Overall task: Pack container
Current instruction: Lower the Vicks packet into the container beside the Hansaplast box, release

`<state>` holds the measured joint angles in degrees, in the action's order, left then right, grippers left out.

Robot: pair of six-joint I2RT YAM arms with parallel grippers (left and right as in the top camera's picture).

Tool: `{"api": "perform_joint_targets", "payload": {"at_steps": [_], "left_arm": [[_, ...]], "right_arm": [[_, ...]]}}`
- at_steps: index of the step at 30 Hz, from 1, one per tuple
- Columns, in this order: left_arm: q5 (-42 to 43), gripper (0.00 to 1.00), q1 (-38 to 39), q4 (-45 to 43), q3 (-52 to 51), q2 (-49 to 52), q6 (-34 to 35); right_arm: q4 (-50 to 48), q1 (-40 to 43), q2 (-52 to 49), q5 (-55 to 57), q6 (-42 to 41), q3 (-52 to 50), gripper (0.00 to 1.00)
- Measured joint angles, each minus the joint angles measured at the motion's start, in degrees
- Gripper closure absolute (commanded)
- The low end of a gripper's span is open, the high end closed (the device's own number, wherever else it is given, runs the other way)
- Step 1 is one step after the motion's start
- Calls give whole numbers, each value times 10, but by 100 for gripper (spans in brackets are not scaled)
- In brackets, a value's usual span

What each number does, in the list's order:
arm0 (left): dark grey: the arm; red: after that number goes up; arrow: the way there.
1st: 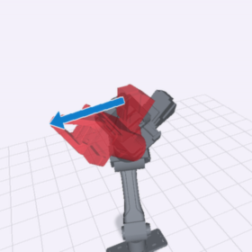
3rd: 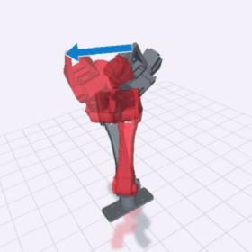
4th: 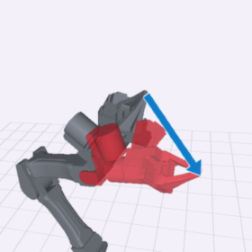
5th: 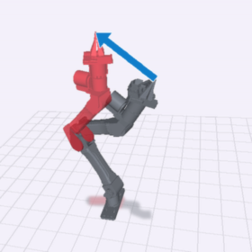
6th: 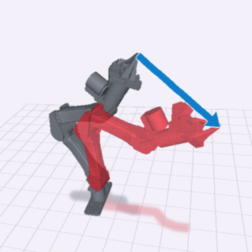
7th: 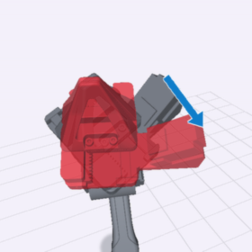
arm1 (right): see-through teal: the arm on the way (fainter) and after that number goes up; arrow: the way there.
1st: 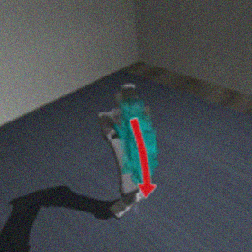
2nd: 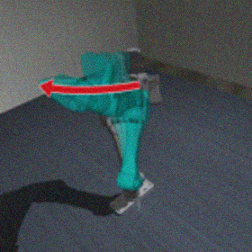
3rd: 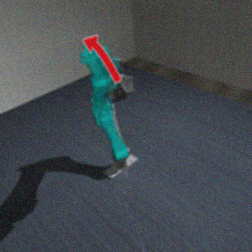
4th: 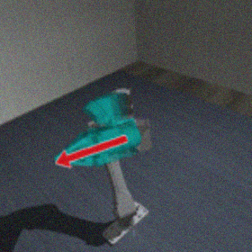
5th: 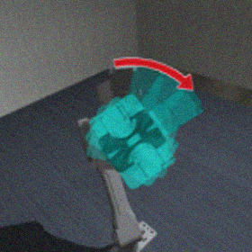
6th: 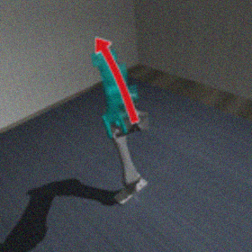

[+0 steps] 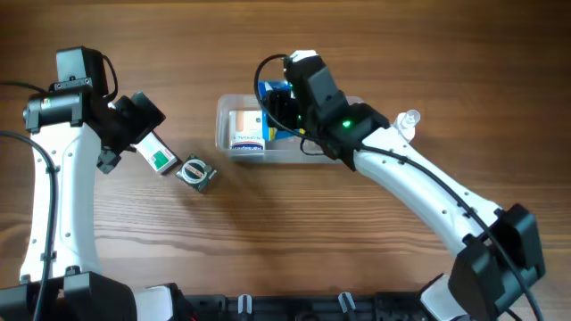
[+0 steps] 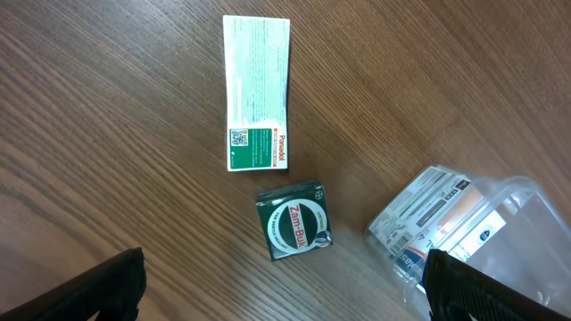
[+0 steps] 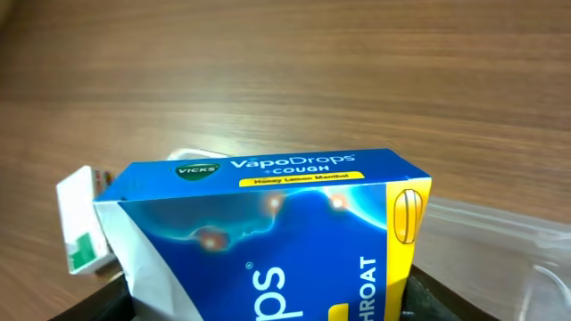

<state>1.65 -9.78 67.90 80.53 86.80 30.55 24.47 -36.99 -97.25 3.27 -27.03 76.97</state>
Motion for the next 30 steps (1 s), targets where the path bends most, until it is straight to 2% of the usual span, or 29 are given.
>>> {"api": "perform_joint_targets", "payload": {"at_steps": [30], "left_arm": [[0,0,0,0,0,0,0]], "right_arm": [[12,-6,-83,63,-21,0,30]]}}
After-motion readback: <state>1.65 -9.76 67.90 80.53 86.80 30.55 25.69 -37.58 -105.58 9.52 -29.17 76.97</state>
